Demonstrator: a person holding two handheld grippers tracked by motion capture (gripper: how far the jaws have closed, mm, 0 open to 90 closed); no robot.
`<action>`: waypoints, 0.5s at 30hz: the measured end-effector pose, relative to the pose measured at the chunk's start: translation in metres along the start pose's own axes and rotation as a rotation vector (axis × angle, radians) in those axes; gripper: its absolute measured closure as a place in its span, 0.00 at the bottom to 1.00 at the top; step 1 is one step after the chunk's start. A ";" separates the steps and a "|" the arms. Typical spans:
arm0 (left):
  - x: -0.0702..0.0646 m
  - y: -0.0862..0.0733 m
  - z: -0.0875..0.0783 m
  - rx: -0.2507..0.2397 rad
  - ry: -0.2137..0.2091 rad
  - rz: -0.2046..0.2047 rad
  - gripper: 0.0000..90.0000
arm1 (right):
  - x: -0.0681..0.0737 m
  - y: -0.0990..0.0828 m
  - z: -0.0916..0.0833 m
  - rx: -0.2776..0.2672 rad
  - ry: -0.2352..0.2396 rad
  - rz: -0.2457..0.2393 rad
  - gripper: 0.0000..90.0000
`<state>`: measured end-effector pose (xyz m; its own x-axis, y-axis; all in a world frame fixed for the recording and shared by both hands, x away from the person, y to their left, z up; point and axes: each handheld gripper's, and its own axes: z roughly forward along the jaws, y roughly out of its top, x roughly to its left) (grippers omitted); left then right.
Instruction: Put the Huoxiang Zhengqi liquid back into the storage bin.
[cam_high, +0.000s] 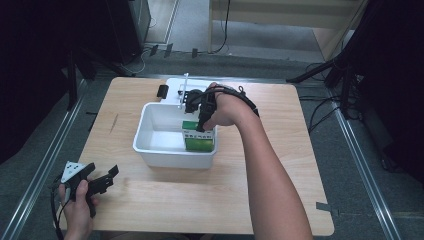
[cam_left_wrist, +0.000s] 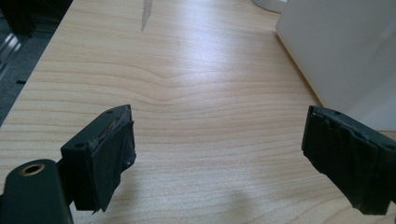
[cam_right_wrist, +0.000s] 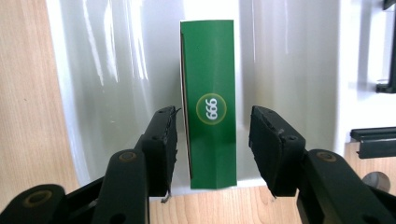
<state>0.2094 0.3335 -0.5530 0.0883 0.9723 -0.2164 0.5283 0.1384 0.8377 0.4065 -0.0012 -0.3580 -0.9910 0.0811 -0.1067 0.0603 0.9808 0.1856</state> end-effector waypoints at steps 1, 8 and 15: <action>0.000 0.000 0.000 0.000 0.000 0.000 0.12 | 0.000 -0.001 -0.001 -0.002 -0.003 -0.002 0.59; 0.000 0.000 0.000 0.000 0.001 0.001 0.12 | -0.001 -0.009 -0.017 -0.031 -0.023 0.007 0.59; 0.000 0.000 0.000 0.000 0.002 0.001 0.12 | -0.001 -0.019 -0.027 -0.042 -0.044 0.028 0.60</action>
<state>0.2093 0.3334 -0.5530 0.0876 0.9728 -0.2144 0.5284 0.1370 0.8378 0.4032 -0.0250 -0.3351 -0.9828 0.1166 -0.1435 0.0815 0.9698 0.2300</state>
